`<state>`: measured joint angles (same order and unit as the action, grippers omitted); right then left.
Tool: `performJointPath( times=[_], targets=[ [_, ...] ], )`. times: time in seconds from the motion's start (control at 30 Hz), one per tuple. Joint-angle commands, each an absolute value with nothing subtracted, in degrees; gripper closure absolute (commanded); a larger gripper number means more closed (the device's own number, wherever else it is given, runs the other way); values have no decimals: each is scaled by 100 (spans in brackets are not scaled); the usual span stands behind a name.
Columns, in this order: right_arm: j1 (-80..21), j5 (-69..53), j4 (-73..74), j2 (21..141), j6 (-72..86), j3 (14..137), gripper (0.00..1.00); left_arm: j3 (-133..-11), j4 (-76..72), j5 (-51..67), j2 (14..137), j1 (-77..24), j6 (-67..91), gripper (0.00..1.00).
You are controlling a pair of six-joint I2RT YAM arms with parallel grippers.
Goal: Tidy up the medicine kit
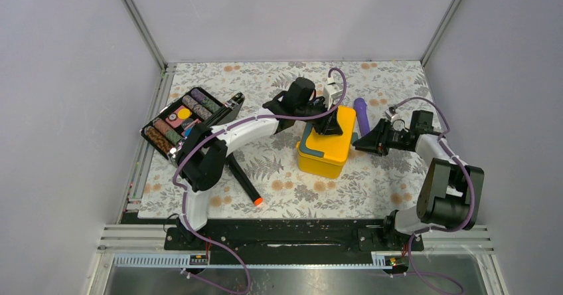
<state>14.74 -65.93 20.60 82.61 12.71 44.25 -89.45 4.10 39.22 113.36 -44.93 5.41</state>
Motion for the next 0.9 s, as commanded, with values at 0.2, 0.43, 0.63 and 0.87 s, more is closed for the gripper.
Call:
performJointPath(
  times=[0.2, 0.43, 0.63, 0.87],
  targets=[
    [1459, -6194, 1979, 8719, 1191, 4692, 64, -8660, 1134, 3670, 11514, -4579, 400, 76],
    [1459, -6018, 1972, 8985, 1095, 4802, 65, -8657, 1138, 3679, 11538, -4578, 391, 76],
    [1459, -5892, 1983, 9053, 1023, 4879, 64, -8715, 1178, 3682, 11541, -4578, 280, 74],
    [1457, -5482, 2411, 8713, 473, 5010, 64, -9797, 1848, 3486, 11599, -4574, -658, 52]
  ],
)
